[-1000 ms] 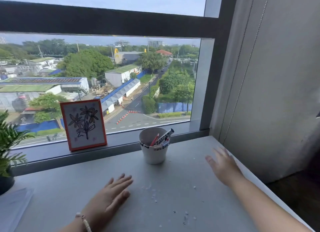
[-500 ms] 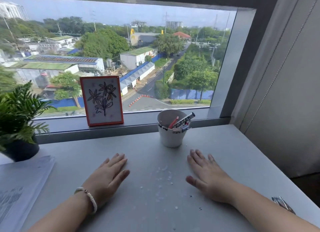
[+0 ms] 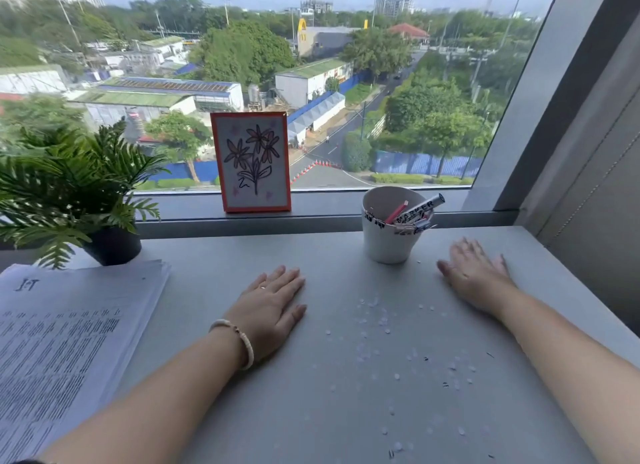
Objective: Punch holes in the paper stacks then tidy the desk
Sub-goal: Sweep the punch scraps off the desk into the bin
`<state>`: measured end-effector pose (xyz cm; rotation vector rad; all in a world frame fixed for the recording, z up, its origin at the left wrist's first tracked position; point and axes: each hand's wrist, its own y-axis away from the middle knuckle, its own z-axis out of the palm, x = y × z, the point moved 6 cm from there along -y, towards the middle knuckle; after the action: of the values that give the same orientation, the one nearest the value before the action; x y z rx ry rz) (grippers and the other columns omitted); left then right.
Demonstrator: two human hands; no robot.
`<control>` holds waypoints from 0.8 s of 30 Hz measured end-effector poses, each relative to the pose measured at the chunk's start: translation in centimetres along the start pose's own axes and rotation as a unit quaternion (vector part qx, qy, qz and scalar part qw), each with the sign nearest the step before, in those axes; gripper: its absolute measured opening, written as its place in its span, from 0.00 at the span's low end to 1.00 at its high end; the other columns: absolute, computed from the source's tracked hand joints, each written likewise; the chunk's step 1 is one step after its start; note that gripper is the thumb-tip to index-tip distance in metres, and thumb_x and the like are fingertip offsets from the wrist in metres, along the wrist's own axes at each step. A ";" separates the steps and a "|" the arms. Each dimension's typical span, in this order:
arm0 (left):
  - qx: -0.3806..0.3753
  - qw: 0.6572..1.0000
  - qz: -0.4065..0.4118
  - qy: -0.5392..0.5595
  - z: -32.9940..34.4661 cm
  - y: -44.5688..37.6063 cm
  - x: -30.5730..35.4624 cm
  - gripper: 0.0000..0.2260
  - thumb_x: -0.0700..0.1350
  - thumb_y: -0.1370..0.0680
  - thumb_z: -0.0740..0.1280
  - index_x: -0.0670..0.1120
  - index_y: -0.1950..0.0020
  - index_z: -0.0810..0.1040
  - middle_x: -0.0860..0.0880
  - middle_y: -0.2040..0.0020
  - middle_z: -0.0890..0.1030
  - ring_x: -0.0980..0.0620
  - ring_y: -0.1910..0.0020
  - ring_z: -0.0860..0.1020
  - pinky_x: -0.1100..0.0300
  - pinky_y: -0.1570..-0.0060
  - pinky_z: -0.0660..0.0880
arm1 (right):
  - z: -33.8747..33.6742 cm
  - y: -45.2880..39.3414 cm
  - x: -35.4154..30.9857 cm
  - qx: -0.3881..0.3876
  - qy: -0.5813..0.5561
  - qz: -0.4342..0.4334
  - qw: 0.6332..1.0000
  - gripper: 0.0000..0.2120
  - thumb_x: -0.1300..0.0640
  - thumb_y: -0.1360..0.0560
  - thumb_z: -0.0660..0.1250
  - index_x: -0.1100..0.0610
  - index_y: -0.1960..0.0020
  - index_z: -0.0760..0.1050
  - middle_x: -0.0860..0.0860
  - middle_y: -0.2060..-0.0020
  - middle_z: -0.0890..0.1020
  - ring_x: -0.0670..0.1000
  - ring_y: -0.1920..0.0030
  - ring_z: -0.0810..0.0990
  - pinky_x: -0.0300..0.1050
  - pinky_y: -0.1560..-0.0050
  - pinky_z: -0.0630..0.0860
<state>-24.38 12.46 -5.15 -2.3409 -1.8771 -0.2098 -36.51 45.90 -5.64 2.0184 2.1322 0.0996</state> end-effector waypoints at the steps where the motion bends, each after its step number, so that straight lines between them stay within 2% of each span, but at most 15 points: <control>1: -0.012 1.000 0.000 -0.008 0.1 0.0 0.0 0.50 0.74 0.37 0.28 0.51 0.22 0.51 0.55 0.22 0.49 0.57 0.23 0.44 0.62 0.28 0.38 | 0.5 1.4 -1.9 -0.006 0.009 -0.035 0.999 0.32 0.40 0.19 0.43 0.54 0.21 0.42 0.51 0.22 0.40 0.49 0.23 0.38 0.58 0.26 0.39; 4: -0.045 0.999 0.001 -0.024 0.4 -0.2 0.8 0.56 0.74 0.43 0.20 0.50 0.21 0.46 0.54 0.22 0.44 0.55 0.23 0.40 0.58 0.28 0.36 | 1.9 7.0 -7.4 -0.044 0.047 -0.141 0.988 0.36 0.35 0.22 0.37 0.55 0.21 0.38 0.51 0.23 0.37 0.50 0.24 0.34 0.57 0.26 0.35; 5: -0.053 0.998 0.003 -0.023 0.6 -0.5 1.5 0.54 0.73 0.42 0.20 0.49 0.21 0.46 0.54 0.22 0.43 0.55 0.24 0.39 0.57 0.28 0.36 | 2.5 9.0 -9.2 -0.053 0.060 -0.183 0.980 0.42 0.31 0.26 0.31 0.56 0.22 0.37 0.51 0.23 0.36 0.49 0.24 0.33 0.56 0.26 0.33; 7: -0.060 0.998 0.016 -0.028 1.1 -1.5 3.8 0.44 0.71 0.31 0.29 0.48 0.21 0.45 0.52 0.22 0.43 0.54 0.23 0.39 0.53 0.27 0.36 | 3.5 12.4 -12.2 -0.060 0.067 -0.260 0.961 0.53 0.27 0.39 0.22 0.56 0.22 0.37 0.48 0.24 0.34 0.46 0.27 0.28 0.55 0.27 0.30; 9: -0.067 0.996 0.042 -0.036 1.6 -2.1 6.6 0.32 0.63 0.21 0.40 0.48 0.21 0.46 0.52 0.21 0.44 0.54 0.23 0.40 0.51 0.26 0.37 | 3.9 14.8 -13.6 -0.063 0.034 -0.330 0.941 0.52 0.27 0.37 0.25 0.56 0.21 0.44 0.43 0.25 0.38 0.44 0.27 0.31 0.51 0.27 0.32; 11: -0.073 0.993 0.088 -0.031 2.0 -1.7 8.9 0.30 0.62 0.20 0.40 0.49 0.21 0.47 0.53 0.21 0.46 0.54 0.23 0.41 0.51 0.26 0.37 | 2.5 16.3 -13.2 -0.055 -0.146 -0.361 0.919 0.37 0.33 0.25 0.43 0.55 0.27 0.66 0.40 0.27 0.58 0.40 0.25 0.51 0.45 0.25 0.46; 12: -0.078 0.990 0.116 -0.029 2.2 -1.2 9.7 0.32 0.64 0.22 0.37 0.49 0.21 0.47 0.53 0.21 0.46 0.54 0.23 0.41 0.51 0.26 0.36 | 1.5 16.4 -12.2 -0.031 -0.253 -0.340 0.905 0.29 0.39 0.25 0.51 0.54 0.36 0.78 0.39 0.32 0.71 0.39 0.29 0.66 0.43 0.28 0.58; 13: -0.081 0.986 0.143 -0.024 2.4 -0.5 10.3 0.35 0.65 0.25 0.35 0.50 0.21 0.48 0.53 0.21 0.47 0.55 0.23 0.42 0.51 0.26 0.36 | 0.4 16.2 -10.7 0.004 -0.331 -0.302 0.894 0.22 0.43 0.27 0.56 0.51 0.47 0.83 0.39 0.42 0.81 0.38 0.38 0.75 0.41 0.34 0.68; 14: -0.084 0.983 0.164 -0.017 2.4 0.3 10.7 0.37 0.65 0.27 0.33 0.50 0.21 0.48 0.53 0.22 0.47 0.55 0.23 0.42 0.52 0.27 0.35 | -0.6 15.6 -9.5 0.039 -0.371 -0.267 0.888 0.17 0.45 0.28 0.57 0.48 0.54 0.84 0.39 0.49 0.84 0.39 0.44 0.79 0.40 0.39 0.72; 15: -0.091 0.979 0.180 -0.009 2.4 1.1 11.1 0.38 0.65 0.28 0.32 0.50 0.21 0.49 0.54 0.22 0.47 0.55 0.23 0.42 0.53 0.27 0.35 | -1.4 14.7 -8.7 0.067 -0.370 -0.241 0.895 0.15 0.45 0.28 0.58 0.46 0.55 0.82 0.39 0.52 0.84 0.39 0.46 0.80 0.40 0.41 0.73; 16: -0.100 0.976 0.191 0.003 2.3 2.0 11.4 0.39 0.65 0.29 0.32 0.50 0.21 0.50 0.54 0.22 0.47 0.55 0.23 0.42 0.54 0.27 0.35 | -1.9 13.6 -8.6 0.083 -0.345 -0.227 0.907 0.15 0.46 0.27 0.57 0.46 0.52 0.82 0.41 0.50 0.84 0.41 0.44 0.79 0.41 0.39 0.72; 18: -0.114 0.970 0.209 0.045 1.8 3.5 11.9 0.37 0.64 0.27 0.35 0.49 0.22 0.55 0.53 0.22 0.51 0.54 0.23 0.44 0.56 0.27 0.36 | -1.8 10.6 -8.9 0.088 -0.245 -0.204 0.944 0.18 0.49 0.22 0.56 0.51 0.39 0.78 0.48 0.37 0.77 0.48 0.34 0.73 0.41 0.32 0.65; 20: -0.123 0.959 0.209 0.143 0.9 4.8 12.0 0.30 0.60 0.22 0.43 0.48 0.26 0.65 0.53 0.24 0.61 0.54 0.23 0.52 0.60 0.26 0.44 | -0.9 7.5 -9.0 0.069 -0.165 -0.131 0.975 0.20 0.50 0.19 0.55 0.49 0.28 0.68 0.53 0.25 0.61 0.54 0.25 0.58 0.48 0.27 0.52; 22: -0.094 0.949 0.166 0.253 -0.4 5.3 11.3 0.26 0.56 0.21 0.49 0.47 0.31 0.73 0.52 0.30 0.72 0.58 0.28 0.64 0.69 0.30 0.56 | -0.4 5.6 -8.9 0.059 -0.167 -0.073 0.981 0.20 0.50 0.19 0.53 0.50 0.28 0.64 0.53 0.22 0.53 0.53 0.22 0.48 0.55 0.26 0.43; 24: -0.038 0.955 0.120 0.269 -1.5 4.7 10.0 0.26 0.56 0.22 0.49 0.47 0.34 0.76 0.52 0.34 0.76 0.58 0.32 0.69 0.73 0.35 0.59 | 0.0 4.7 -9.2 0.052 -0.179 -0.062 0.981 0.20 0.49 0.20 0.51 0.53 0.31 0.65 0.53 0.23 0.57 0.53 0.22 0.48 0.58 0.25 0.41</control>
<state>-17.68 20.77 -1.79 -2.2241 -1.3378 -0.8072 -31.46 37.03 -3.84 1.7849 2.0567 -0.3727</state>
